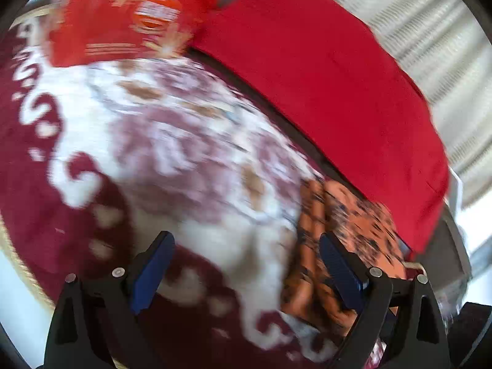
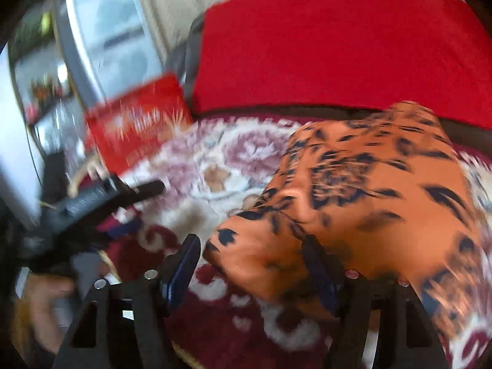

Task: Fold small clothes

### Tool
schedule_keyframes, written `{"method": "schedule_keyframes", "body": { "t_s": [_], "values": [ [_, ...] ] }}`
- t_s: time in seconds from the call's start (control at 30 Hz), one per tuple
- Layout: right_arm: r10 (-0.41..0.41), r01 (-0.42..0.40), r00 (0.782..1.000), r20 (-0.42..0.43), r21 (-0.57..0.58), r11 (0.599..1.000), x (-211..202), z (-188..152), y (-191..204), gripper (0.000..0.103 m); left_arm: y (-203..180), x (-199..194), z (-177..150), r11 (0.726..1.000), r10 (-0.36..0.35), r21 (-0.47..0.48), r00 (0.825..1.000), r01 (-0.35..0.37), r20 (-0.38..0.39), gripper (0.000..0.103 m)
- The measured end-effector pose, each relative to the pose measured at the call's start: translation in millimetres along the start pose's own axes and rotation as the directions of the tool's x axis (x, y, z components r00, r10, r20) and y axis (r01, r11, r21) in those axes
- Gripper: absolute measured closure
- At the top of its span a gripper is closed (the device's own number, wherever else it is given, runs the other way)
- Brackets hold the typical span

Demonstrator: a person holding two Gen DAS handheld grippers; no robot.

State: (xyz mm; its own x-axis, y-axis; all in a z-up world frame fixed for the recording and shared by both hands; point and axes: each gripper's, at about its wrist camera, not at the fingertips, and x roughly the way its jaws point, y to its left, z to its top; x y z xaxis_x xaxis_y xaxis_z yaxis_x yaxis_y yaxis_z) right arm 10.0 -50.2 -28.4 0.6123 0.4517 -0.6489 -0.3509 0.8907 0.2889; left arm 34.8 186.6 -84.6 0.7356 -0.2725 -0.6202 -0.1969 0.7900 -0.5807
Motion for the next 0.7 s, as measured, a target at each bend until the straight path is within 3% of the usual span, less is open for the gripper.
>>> {"method": "schedule_keyframes", "body": {
  "t_s": [0.17, 0.3, 0.37, 0.4, 0.43, 0.47, 0.5, 0.57, 0.63, 0.67, 0.7],
  "values": [
    [0.001, -0.008, 0.998, 0.066, 0.104, 0.995, -61, -26, -35, 0.028, -52, -3, -24, 0.984, -0.147, 0.093, 0.985, 0.155, -0.09, 0.008],
    [0.004, -0.019, 0.997, 0.078, 0.19, 0.982, -88, -46, -65, 0.028, -70, 23, -41, 0.987, -0.143, 0.045, 0.968, 0.155, -0.207, 0.01],
    [0.006, -0.025, 0.996, 0.085, 0.222, 0.975, -94, -53, -77, 0.028, -74, 40, -45, 0.992, -0.117, 0.022, 0.955, 0.127, -0.271, 0.018],
    [0.006, -0.027, 0.996, 0.09, 0.236, 0.971, -98, -56, -83, 0.028, -74, 46, -46, 0.992, -0.114, 0.011, 0.948, 0.123, -0.296, 0.037],
    [0.01, -0.033, 0.996, 0.093, 0.247, 0.968, -101, -58, -88, 0.028, -75, 52, -47, 0.993, -0.112, -0.001, 0.941, 0.118, -0.32, 0.073],
    [0.013, -0.038, 0.995, 0.098, 0.259, 0.965, -103, -60, -93, 0.028, -75, 58, -44, 0.993, -0.117, -0.022, 0.93, 0.117, -0.348, 0.087],
    [0.013, -0.041, 0.994, 0.105, 0.271, 0.962, -109, -63, -99, 0.028, -75, 63, -39, 0.991, -0.134, -0.046, 0.922, 0.126, -0.365, 0.089],
    [0.018, -0.05, 0.993, 0.113, 0.295, 0.954, -112, -67, -108, 0.028, -83, 62, -24, 0.994, -0.103, 0.001, 0.934, 0.11, -0.343, 0.091],
    [0.024, -0.061, 0.993, 0.118, 0.317, 0.946, -114, -71, -116, 0.028, -103, 45, -13, 0.987, -0.071, 0.123, 0.96, 0.108, -0.271, 0.092],
    [0.022, -0.061, 0.992, 0.121, 0.325, 0.944, -113, -71, -118, 0.028, -121, 28, -8, 0.967, -0.05, 0.236, 0.979, 0.097, -0.197, 0.092],
    [0.012, -0.054, 0.992, 0.128, 0.335, 0.941, -114, -73, -122, 0.028, -130, 18, -10, 0.948, -0.045, 0.306, 0.988, 0.09, -0.148, 0.092]
  ]
}}
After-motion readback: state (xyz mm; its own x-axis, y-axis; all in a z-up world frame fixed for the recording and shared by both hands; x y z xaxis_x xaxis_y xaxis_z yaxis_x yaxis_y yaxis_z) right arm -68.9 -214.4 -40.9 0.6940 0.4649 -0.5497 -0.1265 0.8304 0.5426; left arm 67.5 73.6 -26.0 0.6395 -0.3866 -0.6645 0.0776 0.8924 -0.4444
